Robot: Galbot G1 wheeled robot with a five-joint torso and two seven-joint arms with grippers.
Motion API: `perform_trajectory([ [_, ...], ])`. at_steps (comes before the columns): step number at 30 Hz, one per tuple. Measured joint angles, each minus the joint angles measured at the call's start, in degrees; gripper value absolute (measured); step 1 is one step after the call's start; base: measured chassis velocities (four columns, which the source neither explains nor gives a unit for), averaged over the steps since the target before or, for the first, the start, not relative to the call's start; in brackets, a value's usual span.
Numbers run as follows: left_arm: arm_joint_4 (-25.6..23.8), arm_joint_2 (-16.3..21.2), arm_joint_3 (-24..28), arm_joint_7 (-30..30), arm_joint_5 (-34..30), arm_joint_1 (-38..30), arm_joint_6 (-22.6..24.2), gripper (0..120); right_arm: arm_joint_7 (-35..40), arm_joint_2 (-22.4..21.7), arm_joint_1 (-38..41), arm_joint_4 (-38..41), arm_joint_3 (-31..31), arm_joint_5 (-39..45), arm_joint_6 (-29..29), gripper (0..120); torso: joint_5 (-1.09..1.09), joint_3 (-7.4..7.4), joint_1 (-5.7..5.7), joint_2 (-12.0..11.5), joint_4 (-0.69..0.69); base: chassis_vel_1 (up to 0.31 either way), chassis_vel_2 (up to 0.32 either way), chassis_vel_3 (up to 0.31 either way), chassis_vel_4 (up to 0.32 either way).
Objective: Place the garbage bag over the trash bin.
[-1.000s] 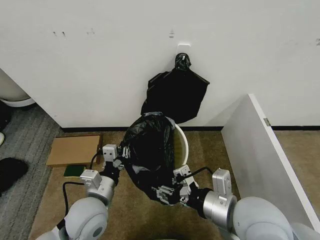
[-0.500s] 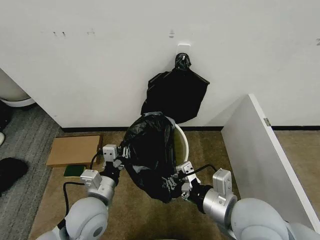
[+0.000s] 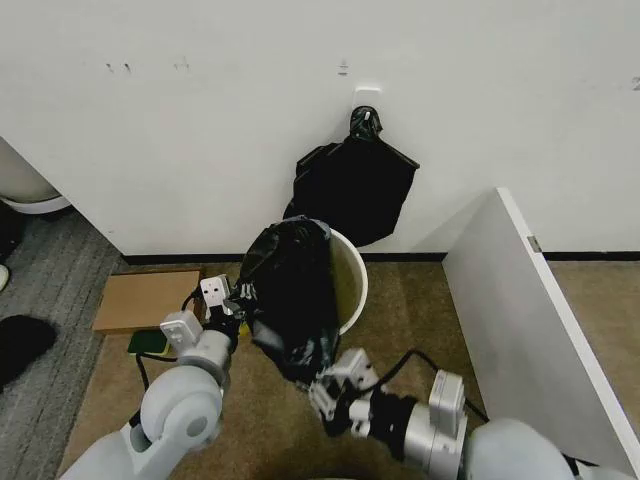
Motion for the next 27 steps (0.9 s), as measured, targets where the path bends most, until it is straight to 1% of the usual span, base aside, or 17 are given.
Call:
perform_trajectory([
  [4, -1.68, 0.48, -1.37, -1.53, -5.05, 0.19, 0.94, 5, -1.86, 0.2, 0.05, -2.55, -2.43, -6.83, 1.67, 0, 0.0, 0.0, 0.0, 0.0, 0.01, 0.0, 0.0, 0.0, 0.0],
  [7, -1.94, 0.55, -1.59, -1.8, -5.95, 0.19, 1.11, 5, -2.12, 0.23, 0.11, -3.06, -2.63, -7.87, 1.99, 0, 0.0, -0.01, 0.0, 0.0, 0.01, 0.0, 0.0, 0.0, 0.0],
  [11, -3.54, 0.92, -2.17, -3.59, -11.24, -0.18, 2.05, 5, -3.6, 0.01, 0.31, -6.11, -3.01, -13.94, 3.98, 0, 0.0, -0.01, 0.0, 0.0, 0.0, 0.0, 0.0, 0.0, 0.0],
  [13, -3.95, 1.06, -2.23, -4.04, -12.42, -0.24, 2.42, 5, -4.07, -0.22, 0.24, -7.9, -3.11, -17.72, 5.19, 0, 0.0, -0.01, 0.0, 0.0, 0.0, 0.0, 0.0, 0.0, 0.0],
  [14, -3.95, 1.06, -2.23, -4.04, -12.42, -0.24, 2.42, 5, -4.07, -0.22, 0.24, -7.9, -3.11, -17.72, 5.19, 0, 0.0, -0.01, 0.0, 0.0, 0.0, 0.0, 0.0, 0.0, 0.0],
  [17, -4.1, 1.19, -2.39, -4.56, -13.32, -0.22, 2.71, 5, -5.04, -0.66, -0.25, -10.19, -2.81, -22.67, 7.3, 0, 0.0, -0.01, 0.0, 0.0, 0.0, 0.0, 0.0, 0.0, 0.0],
  [20, -4.24, 1.38, -2.51, -4.84, -13.95, -0.22, 2.92, 5, -4.97, -0.91, -0.48, -11.31, -2.67, -24.79, 7.64, 0, 0.0, -0.01, 0.0, 0.0, 0.0, 0.0, 0.0, 0.0, 0.0],
  [27, -4.94, 1.99, -2.94, -5.37, -16.62, -0.28, 3.56, 5, -3.96, -1.03, -0.54, -13.85, -2.05, -25.96, 7.15, 0, 0.0, -0.01, 0.0, 0.0, 0.0, 0.0, 0.0, 0.0, 0.0],
])
